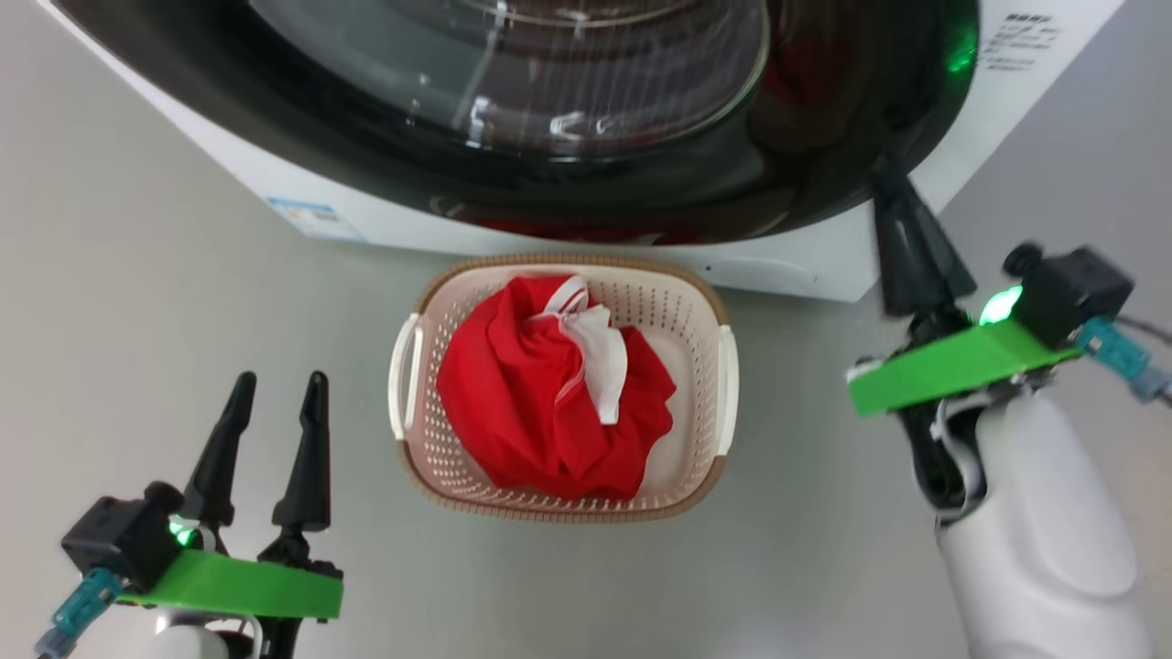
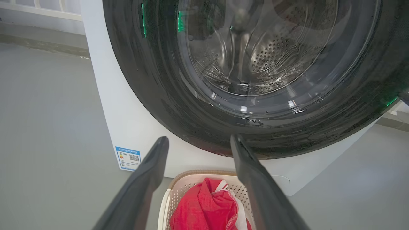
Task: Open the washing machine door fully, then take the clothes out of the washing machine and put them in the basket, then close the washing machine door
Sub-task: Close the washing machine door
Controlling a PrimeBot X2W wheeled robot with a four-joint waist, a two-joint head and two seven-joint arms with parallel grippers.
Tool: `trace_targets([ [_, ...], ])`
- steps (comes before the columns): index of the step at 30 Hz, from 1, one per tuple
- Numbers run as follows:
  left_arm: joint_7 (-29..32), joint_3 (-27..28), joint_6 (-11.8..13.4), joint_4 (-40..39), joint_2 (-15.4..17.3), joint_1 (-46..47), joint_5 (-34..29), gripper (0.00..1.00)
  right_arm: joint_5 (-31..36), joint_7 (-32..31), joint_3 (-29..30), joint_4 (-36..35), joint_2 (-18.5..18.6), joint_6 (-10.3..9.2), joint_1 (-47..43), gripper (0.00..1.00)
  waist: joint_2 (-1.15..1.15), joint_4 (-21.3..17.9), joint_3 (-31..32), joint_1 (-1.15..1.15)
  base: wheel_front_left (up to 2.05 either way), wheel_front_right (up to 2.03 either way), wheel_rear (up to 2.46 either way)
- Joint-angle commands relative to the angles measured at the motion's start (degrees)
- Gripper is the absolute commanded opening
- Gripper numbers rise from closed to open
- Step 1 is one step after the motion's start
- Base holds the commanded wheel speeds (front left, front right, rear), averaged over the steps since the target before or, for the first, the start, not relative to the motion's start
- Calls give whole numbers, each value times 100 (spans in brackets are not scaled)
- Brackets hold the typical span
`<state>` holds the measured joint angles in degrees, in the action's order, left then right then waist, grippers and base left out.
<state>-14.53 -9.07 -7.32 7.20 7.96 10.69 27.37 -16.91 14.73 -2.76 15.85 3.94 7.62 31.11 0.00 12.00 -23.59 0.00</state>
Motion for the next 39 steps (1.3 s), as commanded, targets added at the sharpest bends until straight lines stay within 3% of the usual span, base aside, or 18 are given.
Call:
trace_targets([
  [1, -47, 198, -17, -95, 209, -76, -54, 100, -29, 27, -156, -106, -101, -13, -153, 100, 0, -86, 176, 0, 0, 0, 0],
  [20, -47, 329, -17, 98, 360, -837, -227, 100, -271, 27, -622, -52, 184, -13, -1858, 100, 0, -699, 1427, 0, 0, 0, 0],
  [39, -47, 714, -17, 203, 342, -1273, -271, 100, -416, 27, -646, -77, 393, -13, -2615, 100, 0, -1307, 2035, 0, 0, 0, 0],
])
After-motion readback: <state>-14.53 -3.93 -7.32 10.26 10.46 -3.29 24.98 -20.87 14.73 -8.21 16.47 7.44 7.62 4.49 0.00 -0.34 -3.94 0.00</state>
